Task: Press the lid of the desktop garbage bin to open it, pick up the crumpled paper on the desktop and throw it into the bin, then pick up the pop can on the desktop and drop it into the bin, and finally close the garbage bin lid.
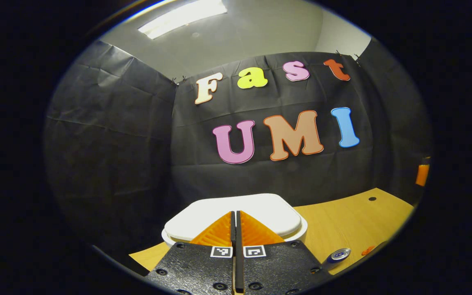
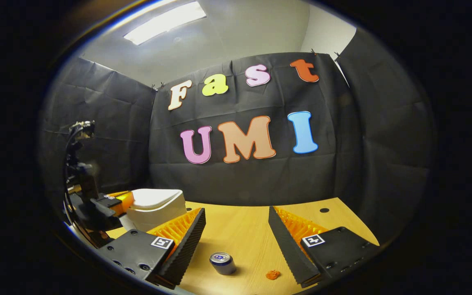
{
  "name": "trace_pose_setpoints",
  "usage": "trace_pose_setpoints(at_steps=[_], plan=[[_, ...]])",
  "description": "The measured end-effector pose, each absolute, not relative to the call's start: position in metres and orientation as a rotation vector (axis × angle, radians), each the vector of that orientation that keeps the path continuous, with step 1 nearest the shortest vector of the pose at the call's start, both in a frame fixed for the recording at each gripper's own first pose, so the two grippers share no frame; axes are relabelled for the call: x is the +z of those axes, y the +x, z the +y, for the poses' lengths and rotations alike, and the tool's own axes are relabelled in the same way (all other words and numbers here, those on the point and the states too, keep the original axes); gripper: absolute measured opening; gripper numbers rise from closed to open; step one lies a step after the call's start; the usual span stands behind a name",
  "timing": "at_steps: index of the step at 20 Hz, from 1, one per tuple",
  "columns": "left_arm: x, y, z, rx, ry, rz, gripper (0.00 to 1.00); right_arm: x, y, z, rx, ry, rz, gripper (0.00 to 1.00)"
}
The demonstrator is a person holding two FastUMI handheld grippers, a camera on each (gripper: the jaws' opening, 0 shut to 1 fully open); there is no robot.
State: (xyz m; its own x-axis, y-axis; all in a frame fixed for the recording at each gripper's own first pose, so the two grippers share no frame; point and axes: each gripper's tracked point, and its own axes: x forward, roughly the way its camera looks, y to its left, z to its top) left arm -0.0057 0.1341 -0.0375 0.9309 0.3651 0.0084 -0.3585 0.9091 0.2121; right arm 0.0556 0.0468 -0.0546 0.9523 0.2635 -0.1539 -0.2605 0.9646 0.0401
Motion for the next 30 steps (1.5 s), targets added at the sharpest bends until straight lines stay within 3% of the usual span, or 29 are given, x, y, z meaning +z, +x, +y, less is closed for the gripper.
trace_pose_setpoints(at_steps=[6, 12, 13, 14, 16, 17, 18, 21, 25, 26, 27, 29, 30], plan=[[0.02, -0.015, 0.099, 0.336, 0.167, -0.11, 0.0, -0.1, 0.063, 0.011, 0.229, -0.047, 0.261, 0.94], [-0.003, -0.028, 0.061, 0.249, 0.166, -0.051, 0.0, -0.176, 0.066, 0.0, 0.247, -0.013, 0.514, 0.98], [-0.006, -0.03, 0.055, 0.238, 0.157, -0.042, 0.0, -0.187, 0.064, 0.0, 0.251, -0.012, 0.545, 0.94], [-0.009, -0.032, 0.05, 0.229, 0.147, -0.035, 0.0, -0.196, 0.065, -0.001, 0.255, -0.015, 0.57, 0.98], [-0.014, -0.037, 0.045, 0.224, 0.145, -0.018, 0.0, -0.219, 0.063, -0.005, 0.263, -0.032, 0.63, 0.98], [-0.017, -0.04, 0.044, 0.225, 0.156, -0.009, 0.17, -0.232, 0.065, -0.007, 0.264, -0.046, 0.663, 0.98], [-0.018, -0.043, 0.044, 0.224, 0.166, -0.001, 0.27, -0.244, 0.068, -0.01, 0.263, -0.06, 0.695, 0.98], [-0.018, -0.052, 0.051, 0.259, 0.187, 0.011, 0.96, -0.279, 0.073, -0.014, 0.276, -0.09, 0.795, 0.99], [-0.016, -0.061, 0.067, 0.317, 0.194, 0.009, 0.94, -0.31, 0.083, -0.018, 0.28, -0.151, 0.881, 0.99], [-0.016, -0.062, 0.071, 0.331, 0.196, 0.012, 0.94, -0.315, 0.088, -0.02, 0.277, -0.167, 0.896, 0.94], [-0.016, -0.064, 0.076, 0.345, 0.196, 0.015, 0.94, -0.322, 0.086, -0.022, 0.275, -0.179, 0.916, 0.98], [-0.019, -0.067, 0.082, 0.369, 0.195, 0.023, 0.94, -0.334, 0.091, -0.024, 0.268, -0.193, 0.95, 0.97], [-0.019, -0.067, 0.086, 0.381, 0.196, 0.028, 0.94, -0.337, 0.093, -0.025, 0.267, -0.194, 0.962, 0.93]])
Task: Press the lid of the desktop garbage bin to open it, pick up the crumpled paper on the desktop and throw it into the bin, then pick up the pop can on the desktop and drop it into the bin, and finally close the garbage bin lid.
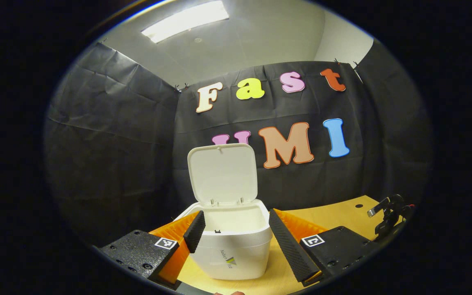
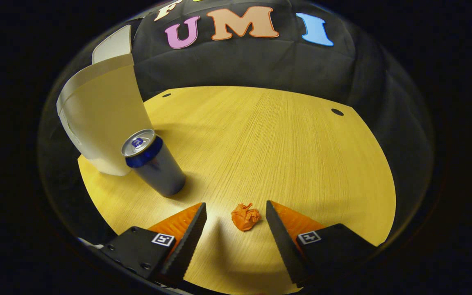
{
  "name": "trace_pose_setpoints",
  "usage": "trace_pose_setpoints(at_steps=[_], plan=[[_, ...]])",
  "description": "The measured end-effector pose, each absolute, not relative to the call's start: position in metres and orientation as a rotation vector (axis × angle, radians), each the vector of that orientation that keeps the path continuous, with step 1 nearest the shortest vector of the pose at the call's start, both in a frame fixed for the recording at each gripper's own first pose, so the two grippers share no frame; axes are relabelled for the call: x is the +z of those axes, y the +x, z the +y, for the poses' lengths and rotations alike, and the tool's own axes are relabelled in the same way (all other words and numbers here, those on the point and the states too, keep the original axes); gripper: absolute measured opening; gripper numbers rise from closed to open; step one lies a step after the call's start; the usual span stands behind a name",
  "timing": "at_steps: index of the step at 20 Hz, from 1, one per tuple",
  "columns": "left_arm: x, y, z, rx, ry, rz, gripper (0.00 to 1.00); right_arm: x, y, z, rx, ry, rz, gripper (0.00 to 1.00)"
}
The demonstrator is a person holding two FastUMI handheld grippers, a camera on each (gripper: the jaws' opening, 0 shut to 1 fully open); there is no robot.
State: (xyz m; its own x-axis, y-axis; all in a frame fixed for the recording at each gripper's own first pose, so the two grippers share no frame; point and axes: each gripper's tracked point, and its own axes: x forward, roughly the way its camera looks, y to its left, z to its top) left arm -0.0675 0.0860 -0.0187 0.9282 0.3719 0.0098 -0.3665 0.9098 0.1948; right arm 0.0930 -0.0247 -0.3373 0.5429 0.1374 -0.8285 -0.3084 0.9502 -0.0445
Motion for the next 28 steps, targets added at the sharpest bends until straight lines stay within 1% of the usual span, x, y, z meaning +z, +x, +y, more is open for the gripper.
trace_pose_setpoints(at_steps=[1, 3, 4, 5, 6, 7, 8, 9, 10, 11, 14, 15, 16, 18, 19, 20, 22, 25, 27, 28], plan=[[-0.019, -0.068, 0.09, 0.392, 0.197, 0.031, 0.94, -0.341, 0.094, -0.025, 0.265, -0.192, 0.974, 0.79], [-0.02, -0.07, 0.095, 0.408, 0.2, 0.035, 0.94, -0.348, 0.095, -0.027, 0.255, -0.198, 0.998, 0.63], [-0.019, -0.07, 0.098, 0.416, 0.2, 0.035, 0.94, -0.351, 0.095, -0.028, 0.25, -0.206, 1.011, 0.68], [-0.02, -0.071, 0.101, 0.423, 0.198, 0.037, 0.94, -0.354, 0.094, -0.029, 0.246, -0.214, 1.026, 0.63], [-0.022, -0.07, 0.103, 0.426, 0.194, 0.04, 0.94, -0.356, 0.092, -0.03, 0.247, -0.226, 1.035, 0.6], [-0.024, -0.069, 0.104, 0.429, 0.19, 0.045, 0.94, -0.357, 0.091, -0.032, 0.245, -0.238, 1.035, 0.48], [-0.026, -0.067, 0.106, 0.429, 0.188, 0.052, 0.94, -0.356, 0.089, -0.033, 0.251, -0.245, 1.038, 0.39], [-0.028, -0.067, 0.107, 0.43, 0.187, 0.058, 0.94, -0.356, 0.088, -0.034, 0.246, -0.254, 1.03, 0.36], [-0.028, -0.065, 0.108, 0.43, 0.187, 0.058, 0.94, -0.354, 0.087, -0.035, 0.247, -0.255, 1.03, 0.3], [-0.028, -0.065, 0.109, 0.429, 0.187, 0.057, 0.94, -0.353, 0.085, -0.034, 0.25, -0.249, 1.032, 0.28], [-0.026, -0.065, 0.11, 0.426, 0.19, 0.05, 0.94, -0.333, 0.086, -0.027, 0.266, -0.223, 0.995, 0.29], [-0.026, -0.064, 0.11, 0.424, 0.191, 0.048, 0.94, -0.316, 0.088, -0.026, 0.281, -0.218, 0.969, 0.3], [-0.026, -0.063, 0.112, 0.425, 0.192, 0.05, 0.94, -0.296, 0.092, -0.022, 0.301, -0.216, 0.936, 0.27], [-0.028, -0.064, 0.115, 0.423, 0.191, 0.053, 0.94, -0.251, 0.103, -0.007, 0.342, -0.231, 0.847, 0.29], [-0.028, -0.062, 0.116, 0.419, 0.189, 0.054, 0.94, -0.232, 0.11, 0.009, 0.37, -0.242, 0.798, 0.27], [-0.028, -0.062, 0.116, 0.413, 0.186, 0.052, 0.94, -0.212, 0.118, 0.022, 0.393, -0.257, 0.748, 0.29], [-0.025, -0.063, 0.119, 0.413, 0.184, 0.044, 0.94, -0.166, 0.127, 0.052, 0.454, -0.274, 0.649, 0.29], [-0.025, -0.066, 0.127, 0.421, 0.176, 0.042, 0.94, -0.105, 0.134, 0.119, 0.582, -0.232, 0.52, 0.29], [-0.026, -0.071, 0.136, 0.44, 0.177, 0.046, 0.94, -0.074, 0.138, 0.167, 0.658, -0.206, 0.442, 0.27], [-0.027, -0.073, 0.14, 0.45, 0.176, 0.051, 0.94, -0.061, 0.141, 0.191, 0.689, -0.197, 0.405, 0.29]])
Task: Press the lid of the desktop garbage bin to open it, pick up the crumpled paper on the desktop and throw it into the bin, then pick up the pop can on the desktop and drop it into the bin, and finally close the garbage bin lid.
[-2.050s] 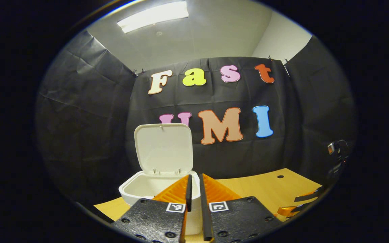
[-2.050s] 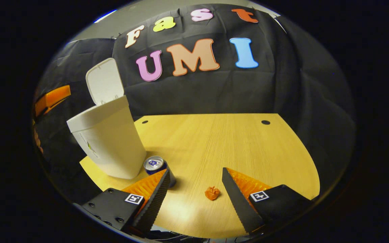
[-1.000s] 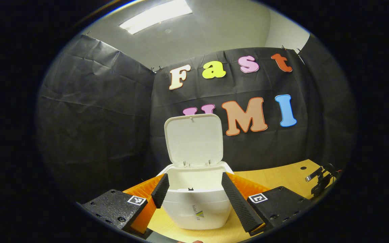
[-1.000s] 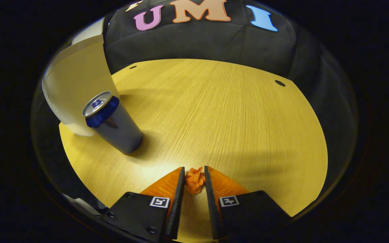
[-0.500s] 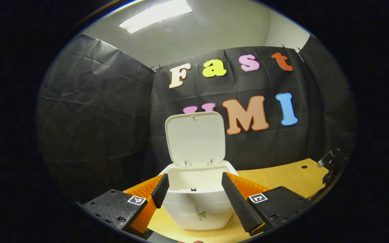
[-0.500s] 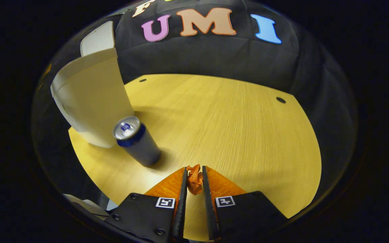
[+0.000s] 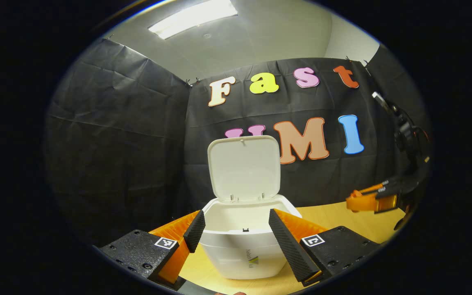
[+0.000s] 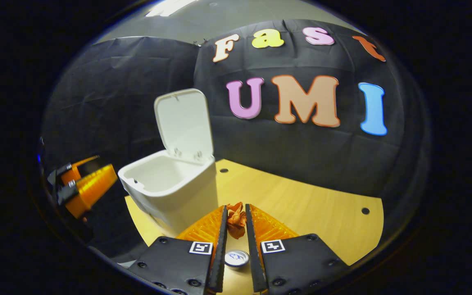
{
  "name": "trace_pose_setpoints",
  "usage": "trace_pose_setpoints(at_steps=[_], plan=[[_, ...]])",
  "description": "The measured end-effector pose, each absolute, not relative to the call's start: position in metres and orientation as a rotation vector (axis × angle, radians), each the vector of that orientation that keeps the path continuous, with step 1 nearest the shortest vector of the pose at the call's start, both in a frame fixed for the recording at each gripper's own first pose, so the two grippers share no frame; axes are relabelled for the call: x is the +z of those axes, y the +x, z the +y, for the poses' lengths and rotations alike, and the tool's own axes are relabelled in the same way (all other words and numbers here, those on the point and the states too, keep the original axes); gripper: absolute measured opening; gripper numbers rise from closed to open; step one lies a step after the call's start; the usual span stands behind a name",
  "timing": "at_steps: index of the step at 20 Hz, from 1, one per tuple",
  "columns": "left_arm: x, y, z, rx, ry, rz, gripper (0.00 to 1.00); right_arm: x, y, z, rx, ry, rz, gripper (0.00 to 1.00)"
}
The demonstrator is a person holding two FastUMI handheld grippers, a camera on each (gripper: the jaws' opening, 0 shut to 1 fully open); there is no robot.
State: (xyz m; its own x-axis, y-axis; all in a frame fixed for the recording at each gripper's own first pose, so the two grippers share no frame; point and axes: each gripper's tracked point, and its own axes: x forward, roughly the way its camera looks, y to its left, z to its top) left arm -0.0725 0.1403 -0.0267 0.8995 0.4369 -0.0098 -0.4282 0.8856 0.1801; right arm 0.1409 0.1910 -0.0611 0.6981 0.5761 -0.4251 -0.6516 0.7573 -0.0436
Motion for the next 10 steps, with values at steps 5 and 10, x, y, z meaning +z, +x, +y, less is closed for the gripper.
trace_pose_setpoints(at_steps=[5, 10], plan=[[-0.025, -0.098, 0.168, 0.53, 0.187, 0.06, 0.94, -0.048, 0.141, 0.291, 0.831, -0.175, 0.331, 0.29], [-0.019, -0.13, 0.199, 0.626, 0.219, 0.075, 0.94, -0.07, 0.146, 0.326, 0.881, -0.16, 0.394, 0.41]])
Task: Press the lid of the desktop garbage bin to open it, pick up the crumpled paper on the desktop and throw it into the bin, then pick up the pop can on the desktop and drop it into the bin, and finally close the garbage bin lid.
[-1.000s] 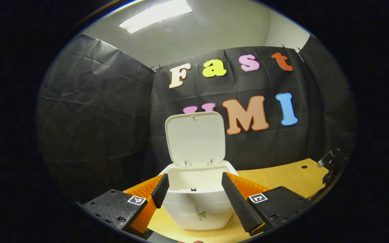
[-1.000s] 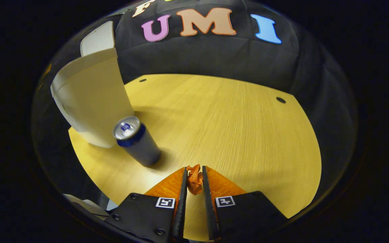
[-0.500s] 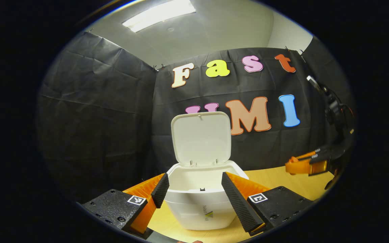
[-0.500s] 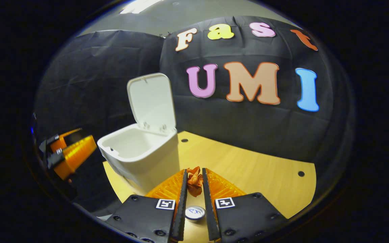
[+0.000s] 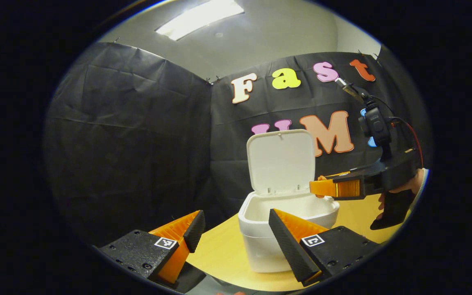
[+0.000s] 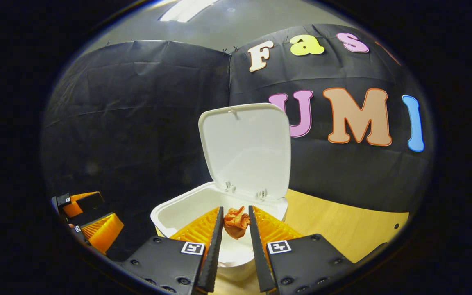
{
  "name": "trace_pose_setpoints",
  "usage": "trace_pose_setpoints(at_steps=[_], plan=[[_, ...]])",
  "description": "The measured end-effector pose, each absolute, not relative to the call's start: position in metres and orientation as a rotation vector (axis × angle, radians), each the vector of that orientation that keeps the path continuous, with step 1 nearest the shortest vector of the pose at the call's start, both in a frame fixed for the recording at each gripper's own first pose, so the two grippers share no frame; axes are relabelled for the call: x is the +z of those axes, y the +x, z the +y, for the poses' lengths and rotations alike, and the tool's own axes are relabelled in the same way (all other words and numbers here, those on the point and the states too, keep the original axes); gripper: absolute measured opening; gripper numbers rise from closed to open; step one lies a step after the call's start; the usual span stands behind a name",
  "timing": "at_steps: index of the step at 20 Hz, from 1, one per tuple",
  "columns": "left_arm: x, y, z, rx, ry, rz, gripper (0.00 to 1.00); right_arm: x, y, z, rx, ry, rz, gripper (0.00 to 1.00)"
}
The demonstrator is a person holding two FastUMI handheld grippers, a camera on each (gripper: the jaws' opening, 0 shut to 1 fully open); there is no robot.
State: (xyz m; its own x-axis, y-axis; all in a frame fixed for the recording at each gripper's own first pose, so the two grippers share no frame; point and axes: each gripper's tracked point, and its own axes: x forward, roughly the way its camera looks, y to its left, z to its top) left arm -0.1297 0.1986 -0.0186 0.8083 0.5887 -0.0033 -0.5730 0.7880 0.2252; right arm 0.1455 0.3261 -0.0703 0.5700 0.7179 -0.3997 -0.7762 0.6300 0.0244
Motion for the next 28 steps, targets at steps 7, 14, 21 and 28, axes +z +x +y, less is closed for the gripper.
trace_pose_setpoints(at_steps=[7, 14, 21, 28], plan=[[-0.012, -0.119, 0.188, 0.584, 0.252, 0.075, 0.94, -0.063, 0.159, 0.297, 0.794, -0.07, 0.396, 0.97], [-0.001, -0.048, 0.09, 0.248, 0.293, -0.004, 0.94, -0.059, 0.177, 0.128, 0.438, -0.077, 0.362, 0.98], [-0.048, -0.01, -0.04, -0.133, 0.301, -0.014, 0.92, -0.079, 0.116, -0.001, 0.161, -0.02, 0.422, 0.98], [-0.151, 0.001, -0.075, -0.272, 0.189, 0.151, 0.93, -0.108, 0.058, -0.046, 0.014, -0.007, 0.494, 0.98]])
